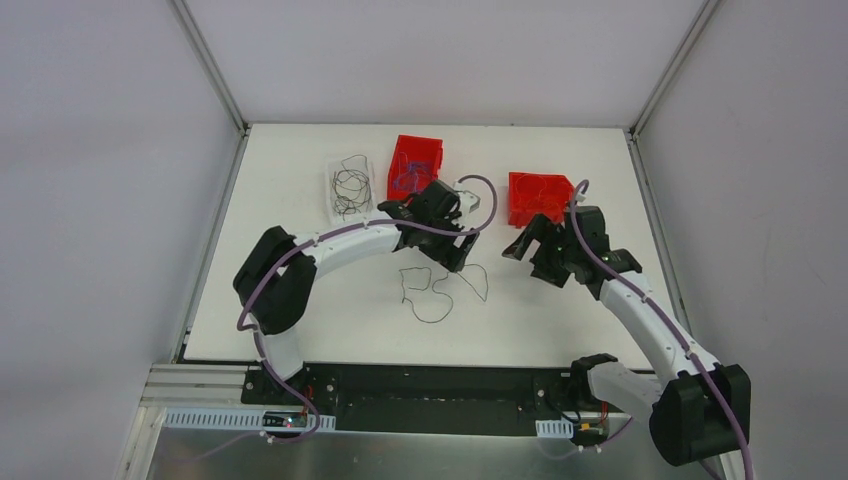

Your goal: Untangle the cables

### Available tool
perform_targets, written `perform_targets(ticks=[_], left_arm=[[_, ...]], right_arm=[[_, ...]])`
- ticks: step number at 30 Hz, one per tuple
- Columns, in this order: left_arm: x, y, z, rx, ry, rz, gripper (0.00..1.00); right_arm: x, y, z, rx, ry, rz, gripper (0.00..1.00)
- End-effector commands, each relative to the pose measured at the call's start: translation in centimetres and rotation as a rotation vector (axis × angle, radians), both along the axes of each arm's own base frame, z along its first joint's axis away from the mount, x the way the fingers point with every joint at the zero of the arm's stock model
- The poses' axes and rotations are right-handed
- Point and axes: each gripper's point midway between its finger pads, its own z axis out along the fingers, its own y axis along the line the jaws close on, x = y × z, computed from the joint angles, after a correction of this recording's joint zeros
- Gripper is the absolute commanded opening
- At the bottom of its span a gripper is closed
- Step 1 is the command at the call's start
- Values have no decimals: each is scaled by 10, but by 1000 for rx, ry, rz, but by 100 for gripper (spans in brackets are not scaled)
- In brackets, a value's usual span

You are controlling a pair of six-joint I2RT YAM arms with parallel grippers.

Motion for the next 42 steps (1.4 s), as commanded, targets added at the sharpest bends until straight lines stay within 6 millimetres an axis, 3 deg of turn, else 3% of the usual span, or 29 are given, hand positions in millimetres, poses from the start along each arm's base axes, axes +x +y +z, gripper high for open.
perform_targets(ticks=[1, 2, 5, 7, 12, 15, 21, 33, 42], left_arm=[[33, 30, 54, 75, -201, 142, 93], [36, 38, 59, 96, -198, 211, 98], [28, 69, 59, 163, -119, 457, 99], [17, 77, 53, 141, -47, 547, 99], [-11, 65, 23, 48, 187, 576, 99], [-12, 70, 8, 59, 237, 607, 99], [-8, 63, -12, -150, 411, 668, 99], [1, 25, -25, -126, 409, 645, 99], [2, 27, -32, 172, 144, 597, 99]], right_arm=[[-1, -6, 14, 9, -27, -2, 92], [-2, -7, 16, 10, -30, -5, 92], [-2, -10, 19, 19, -43, -17, 92], [-2, -11, 21, 28, -47, -20, 92], [-3, -11, 24, 49, -52, -17, 92], [-3, -10, 26, 59, -57, -15, 92], [-6, -13, 26, 62, -67, -20, 92], [-5, -13, 30, 76, -74, -21, 92], [-6, -15, 28, 80, -72, -21, 92]])
